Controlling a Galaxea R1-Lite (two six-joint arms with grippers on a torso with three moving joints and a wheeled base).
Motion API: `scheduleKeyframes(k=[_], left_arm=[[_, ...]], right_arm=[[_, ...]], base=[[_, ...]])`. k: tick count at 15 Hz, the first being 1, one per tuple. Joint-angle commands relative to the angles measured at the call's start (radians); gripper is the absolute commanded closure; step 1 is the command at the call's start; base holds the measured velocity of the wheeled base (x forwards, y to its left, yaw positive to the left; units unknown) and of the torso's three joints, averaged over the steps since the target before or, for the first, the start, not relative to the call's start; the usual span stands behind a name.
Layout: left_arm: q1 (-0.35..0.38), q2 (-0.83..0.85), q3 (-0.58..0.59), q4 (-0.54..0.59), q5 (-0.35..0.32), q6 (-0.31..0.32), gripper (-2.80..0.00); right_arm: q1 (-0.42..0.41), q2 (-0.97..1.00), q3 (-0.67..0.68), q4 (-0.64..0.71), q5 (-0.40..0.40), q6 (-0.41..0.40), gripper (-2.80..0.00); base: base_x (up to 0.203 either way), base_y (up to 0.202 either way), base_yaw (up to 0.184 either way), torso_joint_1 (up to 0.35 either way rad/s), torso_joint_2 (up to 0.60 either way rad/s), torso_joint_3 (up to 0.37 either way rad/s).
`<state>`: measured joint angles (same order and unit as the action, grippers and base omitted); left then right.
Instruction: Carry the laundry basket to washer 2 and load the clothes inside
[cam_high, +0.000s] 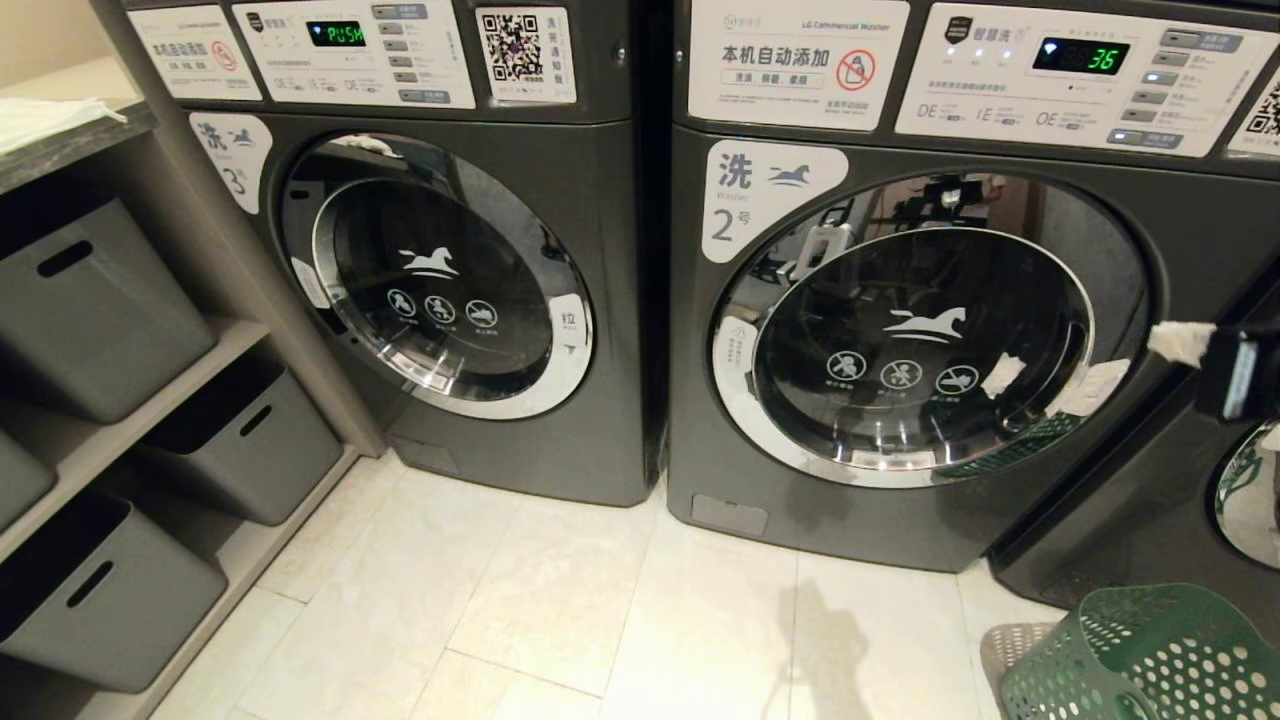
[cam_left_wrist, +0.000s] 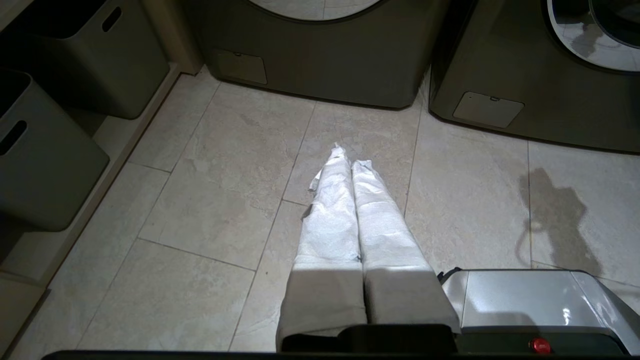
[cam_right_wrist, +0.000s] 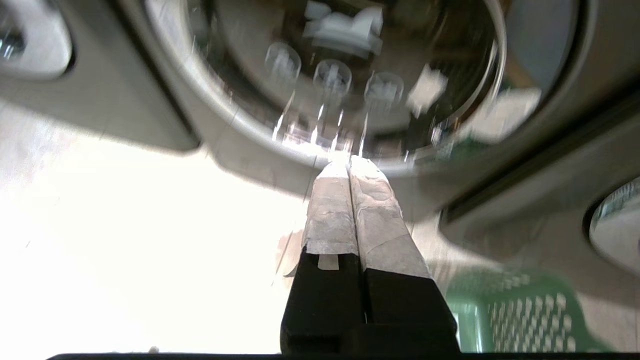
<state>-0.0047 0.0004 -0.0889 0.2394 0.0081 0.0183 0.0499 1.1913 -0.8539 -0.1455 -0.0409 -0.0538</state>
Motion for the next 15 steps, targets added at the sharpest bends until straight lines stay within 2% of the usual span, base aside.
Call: scheduleKeyframes(k=[1,5,9,11,15], left_arm=[[-0.001,-0.002,0.0,0.001,0.0,0.0,0.0],[0.0,-0.002,0.0,0.001,0.001,0.0,0.0],[0.0,-0.002,0.0,0.001,0.001,0.0,0.0],[-0.001,-0.002,0.0,0.001,0.001,-0.001,0.0],[0.0,-0.002,0.0,0.001,0.001,0.0,0.0]], right_arm=[[0.02,-0.242,0.135,0.027,0.005,-0.001,0.0],[0.033,-0.593,0.476,0.051,0.023,-0.018,0.0],[-0.006,-0.832,0.764,0.038,0.124,-0.071,0.0],[-0.029,-0.946,0.832,0.056,0.128,-0.074,0.0],[-0.045,-1.122,0.848,0.13,0.105,-0.122,0.0]], base=[[0.0,0.0,0.0,0.0,0.0,0.0],[0.0,0.0,0.0,0.0,0.0,0.0],[0.0,0.0,0.0,0.0,0.0,0.0],[0.0,0.0,0.0,0.0,0.0,0.0],[0.0,0.0,0.0,0.0,0.0,0.0]])
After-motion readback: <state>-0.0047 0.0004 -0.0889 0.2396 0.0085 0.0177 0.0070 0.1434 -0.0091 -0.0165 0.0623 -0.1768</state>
